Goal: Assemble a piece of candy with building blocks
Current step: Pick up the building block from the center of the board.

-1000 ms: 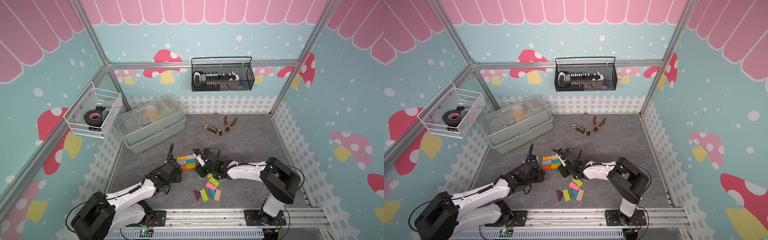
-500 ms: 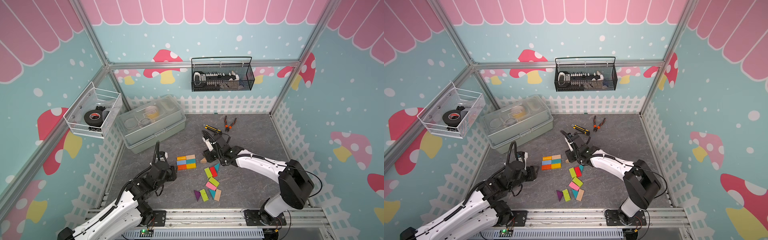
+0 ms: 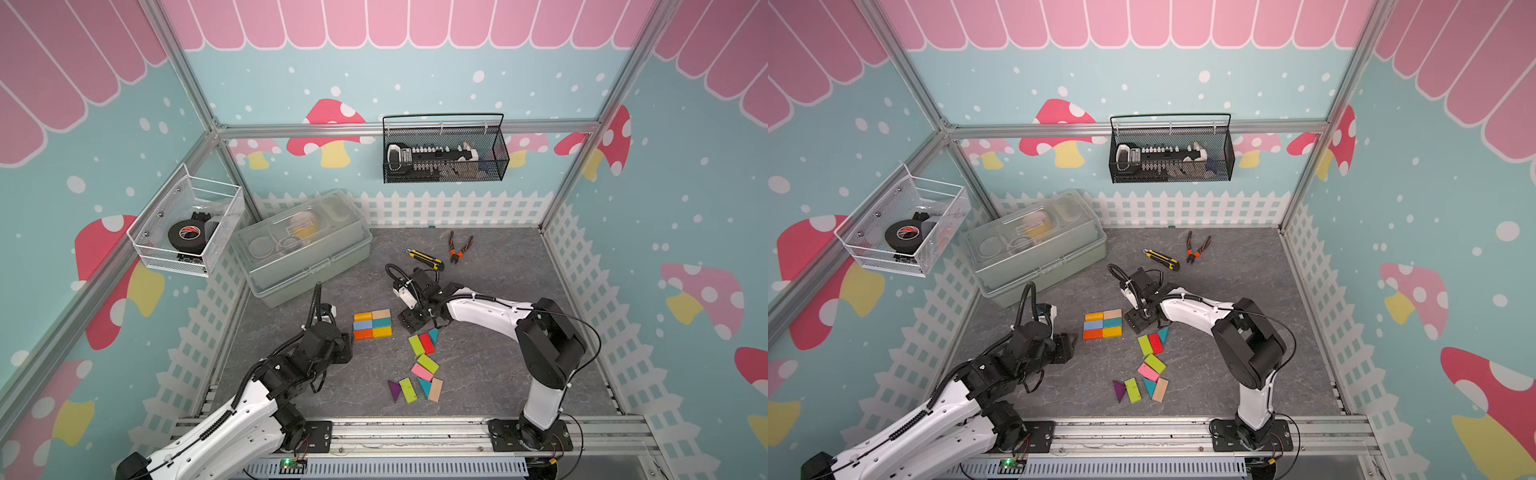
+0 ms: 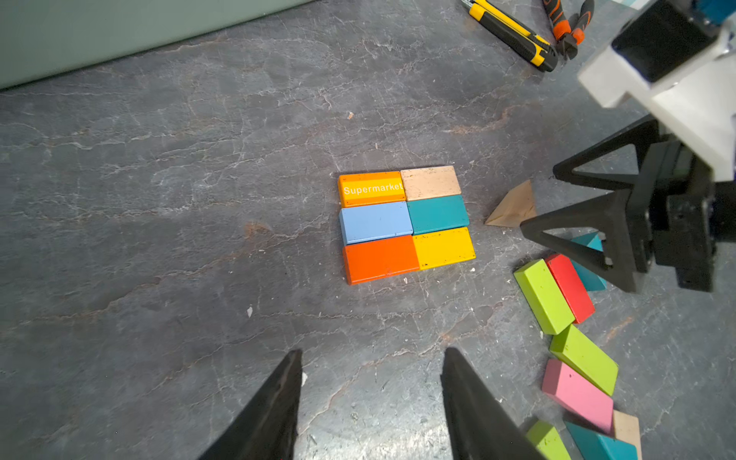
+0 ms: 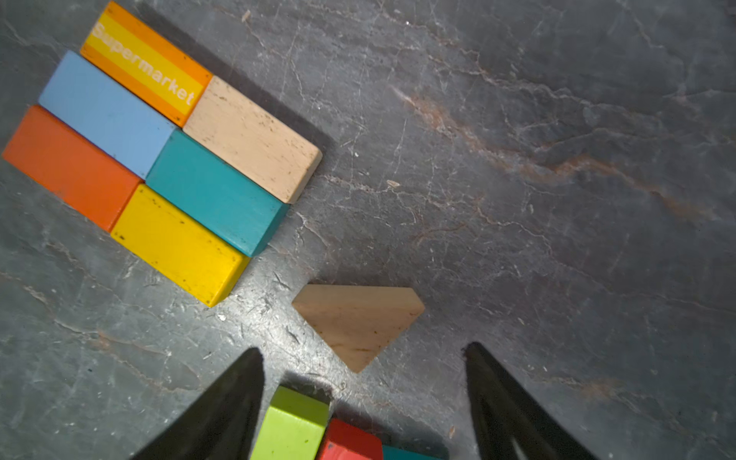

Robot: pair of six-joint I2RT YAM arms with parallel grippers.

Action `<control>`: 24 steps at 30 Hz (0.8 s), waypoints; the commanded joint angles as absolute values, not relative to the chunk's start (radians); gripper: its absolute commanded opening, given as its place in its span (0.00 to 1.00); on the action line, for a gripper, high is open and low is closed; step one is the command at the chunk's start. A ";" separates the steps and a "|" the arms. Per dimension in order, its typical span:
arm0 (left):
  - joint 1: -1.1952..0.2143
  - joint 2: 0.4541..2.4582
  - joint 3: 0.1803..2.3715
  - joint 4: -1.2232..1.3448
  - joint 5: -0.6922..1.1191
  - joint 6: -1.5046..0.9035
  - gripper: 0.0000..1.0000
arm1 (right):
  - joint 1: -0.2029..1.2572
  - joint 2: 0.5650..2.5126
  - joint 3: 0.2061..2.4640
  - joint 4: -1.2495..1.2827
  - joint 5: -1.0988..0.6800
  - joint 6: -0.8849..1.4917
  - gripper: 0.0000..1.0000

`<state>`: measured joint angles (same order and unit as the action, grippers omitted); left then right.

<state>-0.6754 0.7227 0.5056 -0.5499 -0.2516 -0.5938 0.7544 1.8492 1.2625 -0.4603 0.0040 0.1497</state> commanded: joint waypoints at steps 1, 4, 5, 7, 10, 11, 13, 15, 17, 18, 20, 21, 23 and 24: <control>-0.673 0.719 0.515 -0.567 -0.281 -0.572 0.56 | 0.759 1.885 1.309 -0.516 -0.020 0.124 0.89; -0.674 0.716 0.514 -0.567 -0.283 -0.574 0.56 | 0.757 1.914 1.332 -0.527 -0.003 0.133 0.90; -0.673 0.714 0.514 -0.567 -0.285 -0.574 0.56 | 0.754 1.931 1.342 -0.535 0.001 0.135 0.90; -0.674 0.715 0.513 -0.567 -0.285 -0.574 0.56 | 0.753 1.962 1.384 -0.569 0.014 0.151 0.90; -0.673 0.715 0.512 -0.566 -0.282 -0.575 0.56 | 0.753 1.994 1.415 -0.590 0.008 0.157 0.88; -0.675 0.714 0.511 -0.567 -0.281 -0.575 0.56 | 0.753 2.002 1.421 -0.593 0.015 0.161 0.87; -0.678 0.712 0.510 -0.566 -0.283 -0.575 0.56 | 0.751 2.011 1.428 -0.598 0.018 0.172 0.86; -0.681 0.711 0.509 -0.567 -0.285 -0.577 0.56 | 0.751 2.014 1.429 -0.597 0.014 0.182 0.85; -0.682 0.711 0.508 -0.567 -0.287 -0.577 0.56 | 0.751 2.021 1.436 -0.598 0.018 0.194 0.82; -0.683 0.712 0.509 -0.568 -0.287 -0.576 0.56 | 0.750 2.023 1.437 -0.599 0.018 0.199 0.81; -0.683 0.712 0.509 -0.568 -0.287 -0.577 0.56 | 0.751 2.026 1.443 -0.603 0.014 0.202 0.79; -0.684 0.712 0.509 -0.568 -0.287 -0.577 0.56 | 0.751 2.025 1.445 -0.604 0.014 0.203 0.78; -0.685 0.712 0.509 -0.569 -0.287 -0.577 0.56 | 0.751 2.027 1.447 -0.602 0.012 0.209 0.75; -0.684 0.712 0.510 -0.568 -0.287 -0.577 0.56 | 0.750 2.030 1.449 -0.604 0.010 0.209 0.74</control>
<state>-0.6785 0.7212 0.5056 -0.5499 -0.2665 -0.5938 0.7536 2.0083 1.4227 -0.5770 0.0093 0.1883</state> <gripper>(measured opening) 0.559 0.748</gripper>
